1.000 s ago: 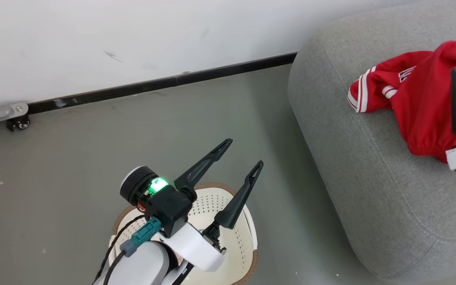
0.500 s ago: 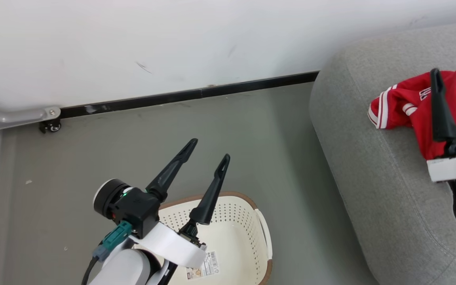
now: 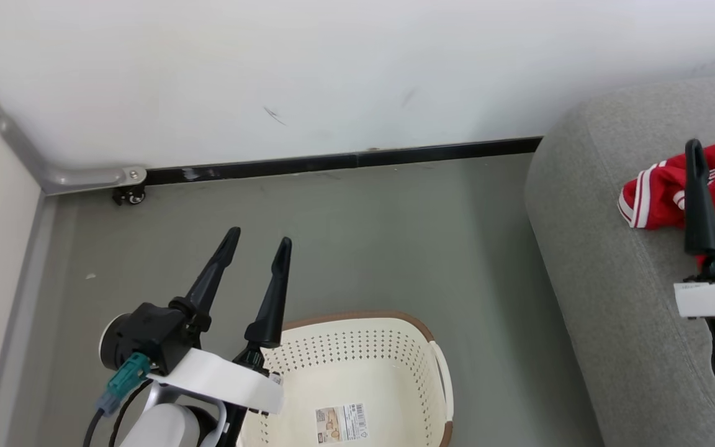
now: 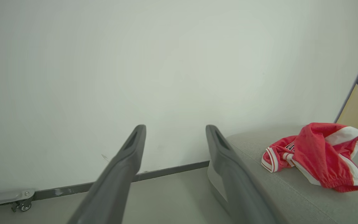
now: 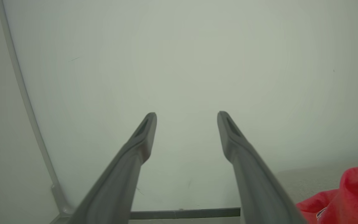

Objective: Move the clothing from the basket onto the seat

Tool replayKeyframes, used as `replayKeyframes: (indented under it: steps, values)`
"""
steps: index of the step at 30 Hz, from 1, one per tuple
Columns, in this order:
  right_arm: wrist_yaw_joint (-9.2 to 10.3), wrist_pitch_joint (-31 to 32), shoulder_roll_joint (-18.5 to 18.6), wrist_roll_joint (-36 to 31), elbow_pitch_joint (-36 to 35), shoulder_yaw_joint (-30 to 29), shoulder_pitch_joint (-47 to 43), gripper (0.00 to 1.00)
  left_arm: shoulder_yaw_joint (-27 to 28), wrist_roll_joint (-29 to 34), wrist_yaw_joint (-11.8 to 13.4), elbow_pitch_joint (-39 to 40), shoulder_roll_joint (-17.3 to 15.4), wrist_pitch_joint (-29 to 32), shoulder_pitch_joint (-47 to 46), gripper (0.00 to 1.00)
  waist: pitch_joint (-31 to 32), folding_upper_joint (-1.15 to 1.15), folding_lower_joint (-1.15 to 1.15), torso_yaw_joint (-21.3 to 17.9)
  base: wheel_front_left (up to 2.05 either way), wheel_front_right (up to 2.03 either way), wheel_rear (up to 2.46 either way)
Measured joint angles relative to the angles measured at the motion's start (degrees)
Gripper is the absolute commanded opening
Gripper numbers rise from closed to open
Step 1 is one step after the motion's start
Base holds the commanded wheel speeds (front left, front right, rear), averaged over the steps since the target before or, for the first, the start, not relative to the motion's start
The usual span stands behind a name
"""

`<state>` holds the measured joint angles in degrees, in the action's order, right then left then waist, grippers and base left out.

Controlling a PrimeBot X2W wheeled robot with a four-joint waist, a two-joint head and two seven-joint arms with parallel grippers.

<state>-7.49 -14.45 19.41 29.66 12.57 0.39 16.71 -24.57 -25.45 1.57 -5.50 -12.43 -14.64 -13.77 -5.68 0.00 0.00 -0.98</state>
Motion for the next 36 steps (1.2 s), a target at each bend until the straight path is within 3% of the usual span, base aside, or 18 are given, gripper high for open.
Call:
replayKeyframes:
  steps: [20, 36]
  values:
    - [0.00, 0.0, -6.1, -6.4, -5.9, -2.2, -12.3, 1.00, 7.1, -0.5, 2.5, -2.6, 2.0, 0.0, 5.8, 1.00, 3.2, 0.00, 0.00, 5.3, 0.00, 0.00, 0.00]
    - [0.00, 0.0, -7.5, -9.0, -8.2, -3.3, -16.7, 1.00, 10.6, 1.7, 2.4, -3.3, 3.0, 0.0, 7.9, 1.00, 4.1, 0.00, 0.00, 6.0, 0.00, 0.00, 0.00]
